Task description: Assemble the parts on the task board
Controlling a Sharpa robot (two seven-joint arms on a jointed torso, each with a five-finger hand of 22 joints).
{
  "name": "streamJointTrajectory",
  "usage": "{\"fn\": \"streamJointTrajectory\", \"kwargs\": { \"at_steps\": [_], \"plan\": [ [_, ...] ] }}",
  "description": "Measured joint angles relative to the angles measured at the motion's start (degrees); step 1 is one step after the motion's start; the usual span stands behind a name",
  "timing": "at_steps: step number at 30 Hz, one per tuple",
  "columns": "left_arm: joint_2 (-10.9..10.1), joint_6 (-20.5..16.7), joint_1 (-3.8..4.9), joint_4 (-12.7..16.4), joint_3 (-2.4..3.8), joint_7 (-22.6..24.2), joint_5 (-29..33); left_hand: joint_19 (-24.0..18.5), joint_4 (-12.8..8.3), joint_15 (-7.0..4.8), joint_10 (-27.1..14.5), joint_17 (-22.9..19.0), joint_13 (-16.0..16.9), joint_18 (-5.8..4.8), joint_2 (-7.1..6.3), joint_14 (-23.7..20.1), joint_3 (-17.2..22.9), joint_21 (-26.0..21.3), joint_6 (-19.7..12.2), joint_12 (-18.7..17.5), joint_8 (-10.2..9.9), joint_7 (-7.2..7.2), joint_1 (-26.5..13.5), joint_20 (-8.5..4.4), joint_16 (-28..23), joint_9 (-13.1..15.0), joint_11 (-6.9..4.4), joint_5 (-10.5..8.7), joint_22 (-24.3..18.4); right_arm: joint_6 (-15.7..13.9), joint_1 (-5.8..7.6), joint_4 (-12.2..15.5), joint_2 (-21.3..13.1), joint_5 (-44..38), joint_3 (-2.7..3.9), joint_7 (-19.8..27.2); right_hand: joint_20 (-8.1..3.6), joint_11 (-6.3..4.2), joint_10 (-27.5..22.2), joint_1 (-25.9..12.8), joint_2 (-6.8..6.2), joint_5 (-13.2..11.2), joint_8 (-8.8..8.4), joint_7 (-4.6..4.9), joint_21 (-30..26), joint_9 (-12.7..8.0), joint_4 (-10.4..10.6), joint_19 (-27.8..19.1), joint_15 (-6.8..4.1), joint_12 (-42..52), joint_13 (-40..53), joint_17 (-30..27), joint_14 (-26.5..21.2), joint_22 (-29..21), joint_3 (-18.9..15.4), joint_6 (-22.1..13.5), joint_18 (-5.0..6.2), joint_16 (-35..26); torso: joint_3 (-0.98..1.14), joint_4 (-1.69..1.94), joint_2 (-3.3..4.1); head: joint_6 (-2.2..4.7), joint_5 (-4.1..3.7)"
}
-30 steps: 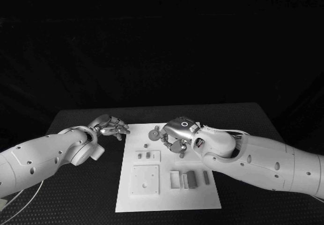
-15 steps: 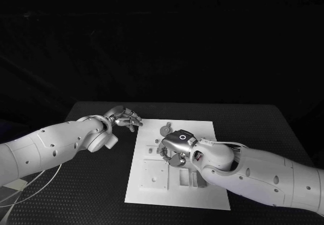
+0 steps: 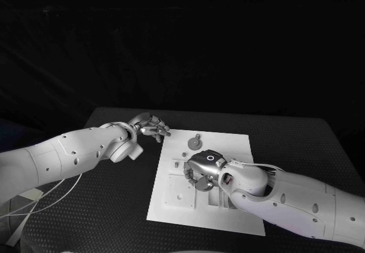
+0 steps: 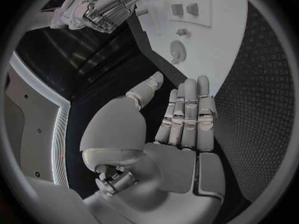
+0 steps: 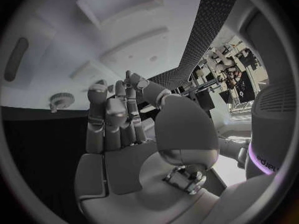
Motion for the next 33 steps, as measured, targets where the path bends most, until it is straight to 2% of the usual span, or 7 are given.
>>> {"fn": "streamJointTrajectory", "kwargs": {
  "at_steps": [6, 12, 24, 33],
  "plan": [
    [0.15, 0.00, 0.03, 0.02, 0.00, 0.01, 0.01, 0.00, 0.00, 0.00, 0.00, 0.00, 0.00, 0.00, 0.00, 0.00, 0.00, 0.00, 0.00, 0.00, 0.23, -0.01, 0.00, 0.00, 0.00, 0.00, 0.00, 0.00, -0.05, 0.32, -0.16, -0.70, 0.20, 0.00, -0.33, 0.18, 0.00, 0.00, 0.00, 0.00, 0.00, 0.00, -0.02, 0.00, 0.00, -0.01, 0.00, 0.00, 0.00, 0.00, -0.03, 0.00, 0.00, 0.00, 0.00, 0.00, 0.01, 0.00, 0.01, -0.01, 0.00, -0.47, 0.57],
    [0.09, 0.00, 0.06, 0.03, 0.00, 0.01, 0.01, 0.00, 0.00, 0.00, 0.00, -0.01, 0.05, 0.00, 0.00, 0.00, 0.00, -0.01, 0.00, 0.00, 0.23, -0.01, 0.00, 0.00, -0.22, 0.00, 0.00, 0.00, -0.05, 0.87, -0.22, -0.72, 0.29, 0.01, -1.28, 0.38, 0.01, 0.00, 0.00, 0.00, 0.00, 0.00, -0.03, 0.00, 0.00, -0.07, 0.00, 0.00, -0.01, -0.01, -0.03, 0.00, 0.01, 0.00, 0.00, 0.00, 0.01, 0.00, 0.01, -0.01, -0.01, -0.77, 0.90],
    [0.09, 0.01, 0.22, 0.03, 0.00, -0.02, 0.01, 0.00, 0.14, 0.00, 0.00, 0.05, 0.04, -0.01, 0.00, 0.00, -0.14, -0.01, 0.03, 0.00, 0.23, -0.15, 0.00, 0.01, -0.23, 0.00, 0.00, 0.00, -0.05, 1.43, -0.38, -1.30, 1.05, 0.09, -1.93, 0.68, 0.09, 0.00, 0.00, -0.38, 0.13, 0.00, -0.05, 0.00, 0.00, -0.13, -0.07, 0.09, -0.02, -0.01, 0.03, -0.05, 0.01, 0.00, -0.07, -0.01, 0.02, 0.00, -0.03, -0.02, -0.01, -1.12, 1.26],
    [0.10, 0.01, 0.27, 0.04, 0.00, -0.05, 0.01, -0.01, 0.14, 0.00, 0.00, 0.04, 0.03, 0.00, 0.00, 0.00, -0.13, -0.21, 0.03, 0.00, 0.23, -0.15, 0.00, 0.01, -0.23, 0.00, 0.00, 0.00, -0.04, 1.03, -0.38, -1.91, 1.23, -0.20, -1.92, 0.74, 0.09, 0.00, 0.00, -0.22, 0.28, 0.00, -0.06, 0.00, 0.00, -0.04, -0.07, 0.08, 0.12, -0.18, 0.03, -0.05, -0.12, 0.00, -0.07, -0.01, 0.06, 0.00, -0.03, -0.01, -0.03, -1.30, 1.36]
  ]
}}
